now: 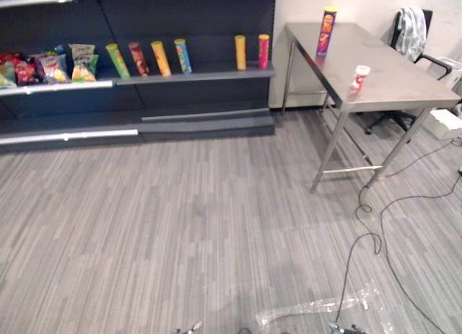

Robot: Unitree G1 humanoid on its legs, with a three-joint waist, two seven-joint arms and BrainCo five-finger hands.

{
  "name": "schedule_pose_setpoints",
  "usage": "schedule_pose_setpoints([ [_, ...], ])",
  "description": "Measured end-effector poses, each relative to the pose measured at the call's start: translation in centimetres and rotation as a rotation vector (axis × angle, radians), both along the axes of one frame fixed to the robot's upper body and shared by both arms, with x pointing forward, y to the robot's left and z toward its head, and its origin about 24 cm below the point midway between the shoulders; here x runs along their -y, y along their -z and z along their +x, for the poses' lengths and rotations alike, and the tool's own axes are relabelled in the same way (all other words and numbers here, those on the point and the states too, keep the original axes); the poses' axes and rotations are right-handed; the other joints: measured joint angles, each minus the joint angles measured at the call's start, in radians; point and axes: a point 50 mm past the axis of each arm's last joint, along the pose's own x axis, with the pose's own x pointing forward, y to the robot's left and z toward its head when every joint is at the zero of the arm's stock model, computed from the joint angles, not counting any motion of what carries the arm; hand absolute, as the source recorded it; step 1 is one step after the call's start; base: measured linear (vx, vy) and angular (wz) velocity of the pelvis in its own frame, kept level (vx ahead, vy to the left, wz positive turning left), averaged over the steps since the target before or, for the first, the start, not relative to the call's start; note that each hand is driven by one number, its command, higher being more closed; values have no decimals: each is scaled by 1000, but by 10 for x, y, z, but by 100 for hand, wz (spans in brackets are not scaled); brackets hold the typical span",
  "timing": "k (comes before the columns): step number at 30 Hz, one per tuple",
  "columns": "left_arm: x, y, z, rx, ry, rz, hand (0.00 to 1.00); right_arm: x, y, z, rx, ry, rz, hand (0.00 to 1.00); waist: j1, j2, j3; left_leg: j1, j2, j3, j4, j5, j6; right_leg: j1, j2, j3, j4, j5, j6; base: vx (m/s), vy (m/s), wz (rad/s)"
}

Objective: Put the gum and the chips on the shelf.

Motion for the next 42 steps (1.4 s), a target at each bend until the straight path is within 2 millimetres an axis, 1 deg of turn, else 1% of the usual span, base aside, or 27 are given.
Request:
schedule_pose_setpoints([
  [2, 0, 0, -1, -1, -9, 2, 0, -1, 0, 0, 0, 0, 3, 0, 0, 0, -1, 2, -3, -3, 0, 0, 1, 2, -3, -4, -1, 4, -6, 67, 11, 8],
  [3, 0, 0, -2, -3, -10, 2, 0, -2, 0, 0, 0, 0, 5, 0, 1, 0, -1, 5, -5, -3, 0, 6, 10, 3, -4, -4, -1, 5, -5, 93, 5, 5],
  [6, 0, 0, -4, -2, -39, -6, 0, -3, 0, 1, 1, 1, 7, 0, 0, -2, -1, 14, -10, -3, 1, 6, 10, 18, -8, -4, -12, 5, -5, 60, -5, 1],
  [15, 1, 1, -5, -6, -33, -6, 0, -3, 0, 1, 5, 2, 5, 0, 0, 3, -2, 32, -9, -3, 0, 6, 11, 34, -7, -8, -10, 5, -5, -34, -25, 1],
  [18, 1, 1, -5, -5, -32, -6, 0, -3, 0, -1, 2, 3, 4, 0, 0, 4, -2, 31, -8, -6, 0, 6, 10, 33, -7, -14, -11, 1, 2, -77, -26, 3],
  [24, 1, 1, -5, 1, -22, -4, 0, -3, 1, -5, 0, 19, 11, 0, 1, 3, -4, 27, -10, -7, 0, 4, 12, 32, -10, -16, -14, -1, -1, -29, -5, 0],
  [27, 1, 1, -5, 4, -22, -3, 0, -3, 1, -7, 0, 25, 11, 0, 1, 3, -7, 23, -12, -7, 0, 2, 14, 32, -12, -17, -15, 4, 6, 30, -5, 1],
  [29, 1, 1, -5, 5, -22, -3, 0, -3, 1, -8, 2, 25, 11, 0, 1, 2, -9, 24, -14, -7, 0, 3, 15, 33, -13, -19, -17, 8, 1, 61, -9, 2],
  [30, 1, 1, -5, 5, -22, -3, 0, -3, 1, -7, 3, 25, 10, 0, 1, 2, -9, 26, -15, -7, 0, 6, 20, 34, -14, -19, -17, 10, 2, 49, -12, 2],
  [42, 2, 1, -6, 3, -9, -3, 0, -3, 1, -9, 2, 24, 9, 0, 1, 5, -14, 35, -15, -6, 0, 9, 23, 38, -14, -21, -13, 9, 2, 7, -7, 0],
])
